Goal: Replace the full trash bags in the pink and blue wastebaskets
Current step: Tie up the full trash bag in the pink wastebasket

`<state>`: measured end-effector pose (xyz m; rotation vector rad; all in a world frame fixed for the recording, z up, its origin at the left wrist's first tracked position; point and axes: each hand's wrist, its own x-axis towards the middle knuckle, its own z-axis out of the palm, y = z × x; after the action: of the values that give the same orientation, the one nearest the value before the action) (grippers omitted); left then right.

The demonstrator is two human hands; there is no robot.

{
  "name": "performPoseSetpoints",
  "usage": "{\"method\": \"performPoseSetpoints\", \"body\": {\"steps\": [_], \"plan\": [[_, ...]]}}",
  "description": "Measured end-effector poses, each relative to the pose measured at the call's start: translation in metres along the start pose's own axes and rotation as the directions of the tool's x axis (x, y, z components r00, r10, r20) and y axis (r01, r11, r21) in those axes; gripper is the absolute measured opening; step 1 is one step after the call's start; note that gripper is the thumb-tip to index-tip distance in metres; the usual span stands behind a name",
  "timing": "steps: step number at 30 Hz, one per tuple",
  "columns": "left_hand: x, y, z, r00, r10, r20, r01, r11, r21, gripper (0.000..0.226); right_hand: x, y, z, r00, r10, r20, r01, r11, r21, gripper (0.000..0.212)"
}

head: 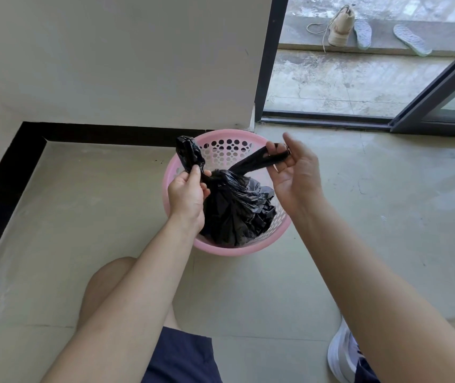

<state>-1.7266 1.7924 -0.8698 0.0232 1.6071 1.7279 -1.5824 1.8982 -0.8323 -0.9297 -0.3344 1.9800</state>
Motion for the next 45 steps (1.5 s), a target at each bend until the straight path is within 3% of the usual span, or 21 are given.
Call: {"method": "performPoseSetpoints", "body": {"steps": [2,4,6,9,10,12,13,14,16,18,20,21,23,25,28,30,32,35,41,43,45], "plan": [[0.001,0.005,0.002,0.999,-0.015,-0.029,0.013,0.998,-0.062,0.024,0.000,0.004,-0.003,0.996,0.087,0.027,-0.087,0.996,-0.013,0.010],[0.002,0.010,-0.001,0.999,-0.010,-0.035,0.006,0.995,-0.101,0.023,0.002,0.006,-0.009,0.985,0.147,0.087,-0.114,0.944,-0.311,0.017],[0.000,0.012,-0.004,1.000,0.001,-0.002,-0.001,0.997,-0.071,0.022,0.004,0.009,-0.014,0.989,0.100,0.112,-0.008,0.781,-0.624,0.026],[-0.002,0.008,-0.006,0.994,-0.054,0.099,0.067,0.988,-0.138,0.023,0.008,0.016,-0.018,0.993,-0.031,0.117,0.113,0.596,-0.795,0.018],[-0.001,0.008,-0.006,0.991,-0.079,0.106,0.099,0.974,-0.202,0.027,0.010,0.017,-0.018,0.986,-0.052,0.157,0.164,0.462,-0.872,0.017],[0.001,0.012,-0.007,0.990,-0.120,0.069,0.136,0.939,-0.316,0.036,0.015,0.013,-0.018,0.954,-0.051,0.294,0.294,-0.015,-0.956,0.033],[0.001,0.015,-0.008,0.990,-0.132,0.056,0.143,0.923,-0.356,0.036,0.018,0.011,-0.017,0.940,-0.076,0.334,0.321,-0.146,-0.936,0.040],[0.002,0.017,-0.010,0.989,-0.137,0.052,0.146,0.904,-0.402,0.035,0.020,0.007,-0.015,0.940,-0.127,0.316,0.304,-0.103,-0.947,0.041],[0.003,0.027,-0.010,0.989,-0.136,0.063,0.149,0.840,-0.522,0.037,0.021,-0.003,-0.008,0.964,-0.232,0.134,0.212,0.356,-0.910,0.033],[0.005,0.039,-0.006,0.989,-0.124,0.079,0.146,0.761,-0.632,0.039,0.022,-0.004,0.001,0.974,-0.217,-0.060,0.128,0.754,-0.644,0.027],[0.008,0.049,0.001,0.990,-0.115,0.077,0.135,0.689,-0.712,0.037,0.018,0.000,0.010,0.990,-0.109,-0.094,0.078,0.956,-0.283,0.023],[0.009,0.052,0.004,0.991,-0.115,0.067,0.127,0.671,-0.730,0.036,0.016,0.003,0.016,0.997,-0.057,-0.056,0.052,0.995,-0.087,0.025],[0.008,0.053,0.009,0.990,-0.134,0.042,0.123,0.673,-0.730,0.035,0.010,0.006,0.027,0.999,-0.002,0.034,-0.004,0.982,0.186,0.027],[0.006,0.047,0.009,0.983,-0.183,0.035,0.155,0.696,-0.701,0.036,0.007,0.011,0.031,0.997,0.040,0.065,-0.056,0.964,0.260,0.029],[0.009,0.035,0.000,0.963,-0.269,-0.015,0.203,0.760,-0.618,0.037,0.013,0.011,0.019,0.996,0.070,-0.062,-0.068,0.997,0.025,0.038],[0.015,0.030,-0.014,0.956,-0.275,-0.099,0.195,0.853,-0.484,0.036,0.022,-0.003,-0.002,0.967,-0.019,-0.256,-0.028,0.983,-0.180,0.019],[0.021,0.027,-0.024,0.971,-0.188,-0.148,0.131,0.935,-0.329,0.035,0.031,-0.020,-0.024,0.910,-0.136,-0.392,0.043,0.971,-0.236,0.006],[0.027,0.028,-0.025,0.987,-0.030,-0.156,0.007,0.989,-0.145,0.033,0.038,-0.030,-0.033,0.875,-0.240,-0.420,0.081,0.928,-0.363,0.010],[0.027,0.032,-0.027,0.996,0.037,-0.075,-0.046,0.991,-0.122,0.031,0.028,-0.030,-0.012,0.970,-0.237,-0.047,0.164,0.788,-0.593,0.006],[0.018,0.032,-0.020,0.994,0.112,0.004,-0.111,0.990,-0.086,0.030,0.021,-0.025,-0.002,0.968,-0.232,0.092,0.226,0.655,-0.721,0.007],[0.011,0.035,-0.010,0.982,0.176,0.068,-0.171,0.982,-0.075,0.029,0.014,-0.018,0.006,0.936,-0.238,0.259,0.339,0.413,-0.845,0.008]]}}
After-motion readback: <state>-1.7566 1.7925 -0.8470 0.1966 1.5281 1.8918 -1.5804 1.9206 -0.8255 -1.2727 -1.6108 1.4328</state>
